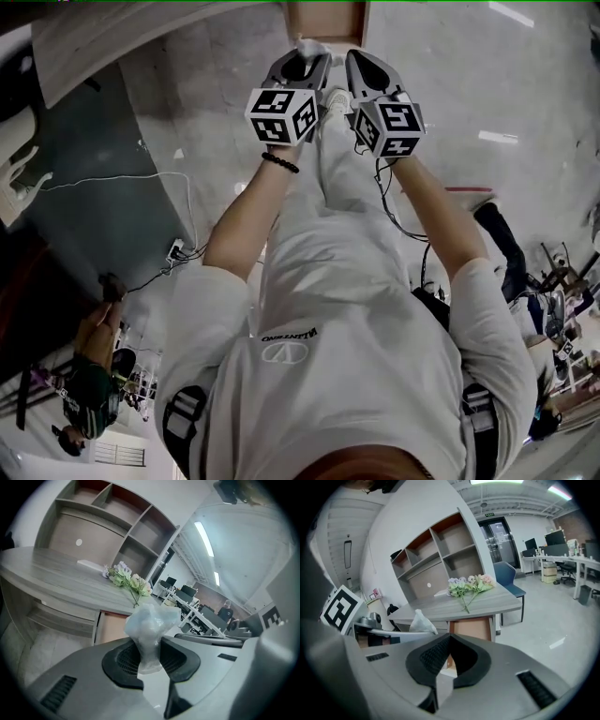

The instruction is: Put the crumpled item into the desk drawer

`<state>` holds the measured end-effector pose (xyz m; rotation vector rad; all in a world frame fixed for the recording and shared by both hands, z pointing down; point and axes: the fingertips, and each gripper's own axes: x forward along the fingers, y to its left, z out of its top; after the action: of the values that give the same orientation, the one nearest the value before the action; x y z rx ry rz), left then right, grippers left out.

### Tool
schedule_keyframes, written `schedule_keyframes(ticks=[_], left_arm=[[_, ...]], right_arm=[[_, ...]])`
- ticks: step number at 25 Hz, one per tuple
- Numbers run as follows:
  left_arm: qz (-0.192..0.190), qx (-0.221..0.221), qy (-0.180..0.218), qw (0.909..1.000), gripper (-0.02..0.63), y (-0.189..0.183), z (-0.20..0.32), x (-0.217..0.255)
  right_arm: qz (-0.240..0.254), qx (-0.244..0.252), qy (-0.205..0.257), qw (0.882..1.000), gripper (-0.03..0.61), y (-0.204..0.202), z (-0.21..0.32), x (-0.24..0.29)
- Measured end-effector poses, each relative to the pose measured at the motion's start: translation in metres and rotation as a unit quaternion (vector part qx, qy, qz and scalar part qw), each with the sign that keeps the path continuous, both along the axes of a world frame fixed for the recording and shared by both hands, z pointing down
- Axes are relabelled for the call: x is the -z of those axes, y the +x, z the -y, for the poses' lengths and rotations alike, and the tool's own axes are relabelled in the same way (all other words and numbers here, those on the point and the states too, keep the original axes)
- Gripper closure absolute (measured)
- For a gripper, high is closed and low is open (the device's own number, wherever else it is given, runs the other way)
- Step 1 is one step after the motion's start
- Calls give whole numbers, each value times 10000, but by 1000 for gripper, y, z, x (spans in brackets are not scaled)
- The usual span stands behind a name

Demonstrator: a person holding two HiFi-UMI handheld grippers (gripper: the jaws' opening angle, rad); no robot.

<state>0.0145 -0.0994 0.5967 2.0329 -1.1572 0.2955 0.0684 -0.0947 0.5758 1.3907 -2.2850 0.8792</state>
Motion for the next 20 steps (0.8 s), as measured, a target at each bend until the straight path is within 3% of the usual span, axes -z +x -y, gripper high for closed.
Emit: schedule_keyframes(ticks=[13, 20], left_arm=[[-189, 252, -277, 9991, 528, -9, 9, -63], [-113, 261, -321, 9991, 528, -7, 25, -97]], right_arm=[[132, -304, -262, 9991, 580, -7, 16, -65], [129, -388, -291, 9987, 580, -10, 29, -90]])
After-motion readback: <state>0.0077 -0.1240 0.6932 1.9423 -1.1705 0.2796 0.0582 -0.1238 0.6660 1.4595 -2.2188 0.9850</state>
